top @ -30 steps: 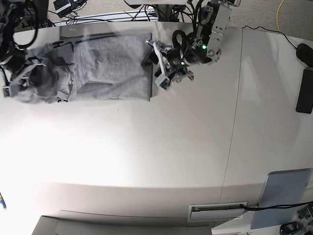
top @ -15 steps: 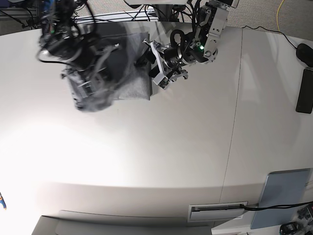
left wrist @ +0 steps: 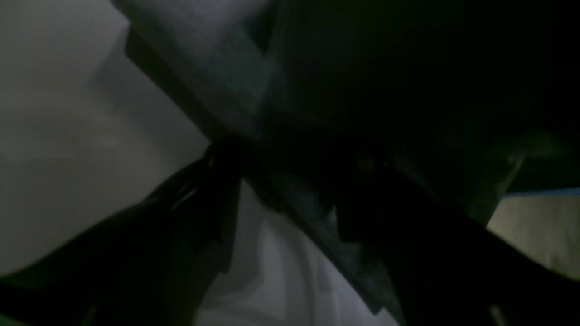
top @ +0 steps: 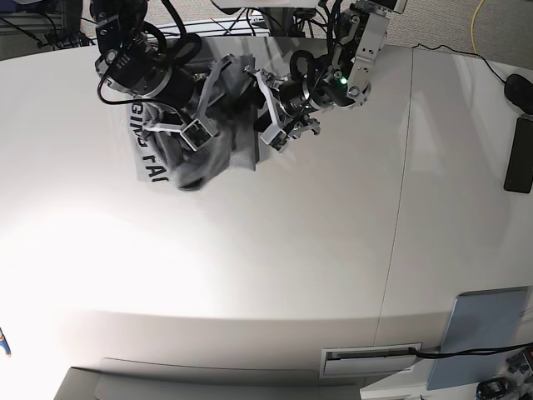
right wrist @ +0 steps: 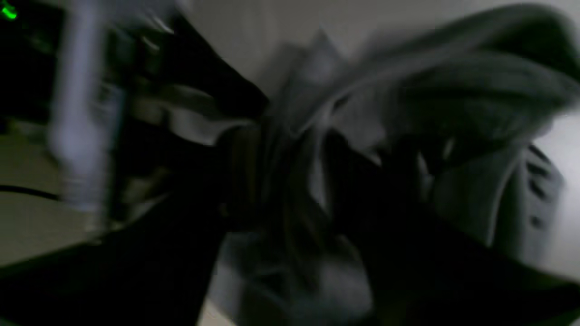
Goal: Fold the T-shirt properly
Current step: 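Grasp the other shirt end with the right gripper and fold it toward the left gripper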
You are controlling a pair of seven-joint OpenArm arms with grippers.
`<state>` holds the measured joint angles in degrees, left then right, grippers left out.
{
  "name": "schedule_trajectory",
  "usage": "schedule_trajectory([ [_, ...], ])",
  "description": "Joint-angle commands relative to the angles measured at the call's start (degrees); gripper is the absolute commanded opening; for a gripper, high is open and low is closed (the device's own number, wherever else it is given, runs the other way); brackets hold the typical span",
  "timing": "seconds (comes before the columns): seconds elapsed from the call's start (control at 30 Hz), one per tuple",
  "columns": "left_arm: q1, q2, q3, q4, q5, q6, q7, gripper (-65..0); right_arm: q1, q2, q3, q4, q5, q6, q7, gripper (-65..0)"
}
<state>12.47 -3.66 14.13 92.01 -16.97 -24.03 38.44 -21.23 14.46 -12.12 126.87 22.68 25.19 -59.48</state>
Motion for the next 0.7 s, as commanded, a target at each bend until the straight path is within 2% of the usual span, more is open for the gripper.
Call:
schedule_trajectory([
  [0.0, -0.1, 0.1, 0.0, 0.3, 0.5, 0.2, 0.9, -31.5, 0.3, 0.3, 0.1, 1.0, 2.4, 0.9, 1.4, -40.8],
  [0.1, -0.1, 0.1, 0.0, 0.3, 0.5, 0.2, 0.9, -31.5, 0.3, 0.3, 0.1, 1.5, 7.4, 4.5, 1.5, -40.8],
  [0.17, -0.1, 0.1, 0.0, 0.3, 0.5, 0.2, 0.9, -31.5, 0.5, 0.3, 0.2, 3.1, 8.9, 4.9, 1.4, -40.9],
  [0.3, -0.3, 0.1, -0.1, 0.5, 0.5, 0.2, 0.9, -31.5, 0.8, 0.3, 2.7, 8.0, 6.6, 4.7, -2.0, -40.9],
  [0.4, -0.3, 0.1, -0.1, 0.7, 0.5, 0.2, 0.9, -31.5, 0.6, 0.3, 6.8, 8.1, 3.0, 2.6, -5.1, -40.9],
  [0.5, -0.2, 0.1, -0.1, 0.7, 0.5, 0.2, 1.2, -31.5, -1.2, 0.4, 11.2, 8.1, -0.3, -2.0, -6.3, -40.9],
  [0.67, -0.3, 0.1, 0.0, 0.7, 0.4, 0.1, 1.0, -31.5, -5.5, 0.8, 16.2, 8.1, -0.2, -2.8, -8.0, -40.9],
])
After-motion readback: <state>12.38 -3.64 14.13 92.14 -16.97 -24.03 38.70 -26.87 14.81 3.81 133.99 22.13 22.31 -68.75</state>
